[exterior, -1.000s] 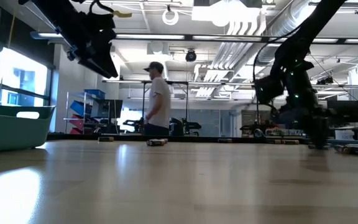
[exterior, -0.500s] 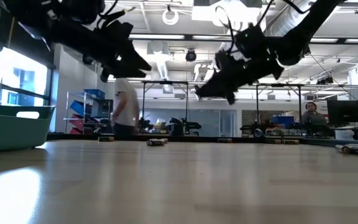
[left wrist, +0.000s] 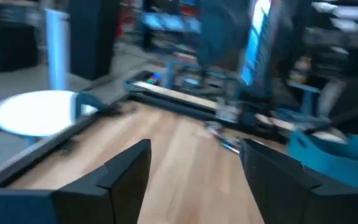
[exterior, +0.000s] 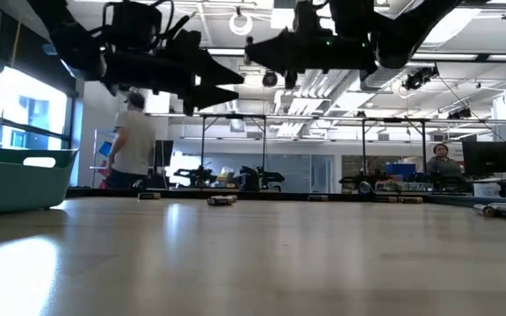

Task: Sort batteries
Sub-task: Put the silver battery into the green bin

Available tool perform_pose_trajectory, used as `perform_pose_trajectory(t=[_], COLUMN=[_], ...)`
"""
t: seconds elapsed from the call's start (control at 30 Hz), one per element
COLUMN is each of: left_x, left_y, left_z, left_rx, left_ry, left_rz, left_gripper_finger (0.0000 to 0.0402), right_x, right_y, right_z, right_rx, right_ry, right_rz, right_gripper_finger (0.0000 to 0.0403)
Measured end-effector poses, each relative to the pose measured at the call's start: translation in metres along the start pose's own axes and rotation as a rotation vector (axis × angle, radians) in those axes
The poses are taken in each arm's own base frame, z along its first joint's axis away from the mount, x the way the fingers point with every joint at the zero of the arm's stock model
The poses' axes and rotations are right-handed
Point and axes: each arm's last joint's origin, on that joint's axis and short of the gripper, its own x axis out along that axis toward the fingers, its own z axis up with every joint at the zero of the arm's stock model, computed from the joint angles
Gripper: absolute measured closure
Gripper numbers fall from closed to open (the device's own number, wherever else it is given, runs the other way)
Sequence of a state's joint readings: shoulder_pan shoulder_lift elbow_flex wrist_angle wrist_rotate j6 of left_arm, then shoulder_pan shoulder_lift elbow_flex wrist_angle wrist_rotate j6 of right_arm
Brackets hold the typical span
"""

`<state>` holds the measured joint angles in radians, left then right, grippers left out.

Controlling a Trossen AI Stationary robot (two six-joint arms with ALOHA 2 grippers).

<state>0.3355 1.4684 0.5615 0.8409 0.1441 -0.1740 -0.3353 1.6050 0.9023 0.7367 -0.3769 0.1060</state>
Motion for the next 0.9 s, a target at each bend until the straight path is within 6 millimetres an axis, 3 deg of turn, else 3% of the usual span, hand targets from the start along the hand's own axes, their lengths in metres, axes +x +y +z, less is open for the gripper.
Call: perform_pose_trajectory(t=[0.23, 0.57, 0.9], left_x=[0.008, 0.007, 0.007], left_y=[-0.006, -0.008, -0.008], left_z=[0.013, 0.021, 0.021], left_rx=[0.039, 0.059, 0.077], left_ry=[-0.028, -0.091, -0.091], left_rz=[-0.106, -0.117, -0.115], left_gripper_finger=[0.0162, 0.0179, 0.0255], right_x=[0.003, 0.003, 0.003], right_y=[0.003, 0.003, 0.003], right_z=[-0.001, -0.003, -0.003], right_rx=[0.001, 0.011, 0.014], right_ry=[0.038, 0.064, 0.062], right_rz=[0.008, 0.006, 0.006], right_gripper_finger=[0.0387, 0.0387, 0.0387])
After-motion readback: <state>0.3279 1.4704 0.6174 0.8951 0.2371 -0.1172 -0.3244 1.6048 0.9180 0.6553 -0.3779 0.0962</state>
